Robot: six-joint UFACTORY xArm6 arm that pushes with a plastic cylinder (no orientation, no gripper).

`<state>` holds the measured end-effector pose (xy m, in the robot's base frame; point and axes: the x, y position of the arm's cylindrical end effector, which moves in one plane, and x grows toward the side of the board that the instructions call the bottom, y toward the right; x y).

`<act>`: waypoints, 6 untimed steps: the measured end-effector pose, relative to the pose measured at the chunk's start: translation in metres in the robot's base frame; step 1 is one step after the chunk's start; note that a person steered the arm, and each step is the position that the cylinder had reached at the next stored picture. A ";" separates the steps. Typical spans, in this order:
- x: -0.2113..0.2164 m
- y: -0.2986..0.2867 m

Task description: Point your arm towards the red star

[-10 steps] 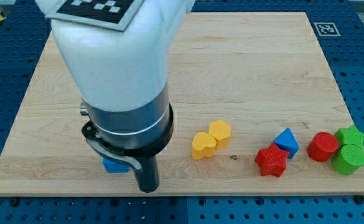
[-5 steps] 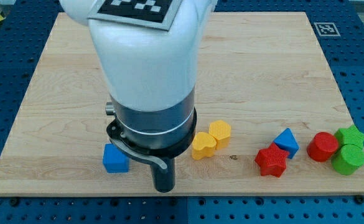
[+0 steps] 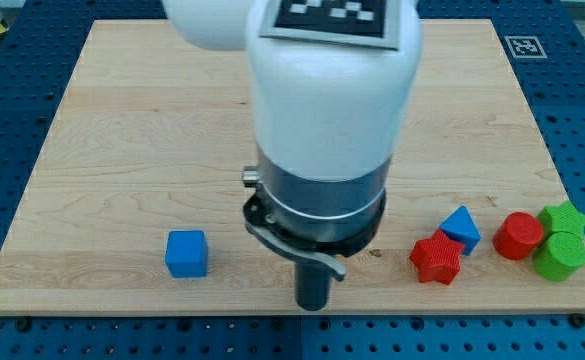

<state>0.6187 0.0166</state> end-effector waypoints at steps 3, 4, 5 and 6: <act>0.000 0.038; 0.000 0.065; -0.001 0.095; -0.001 0.139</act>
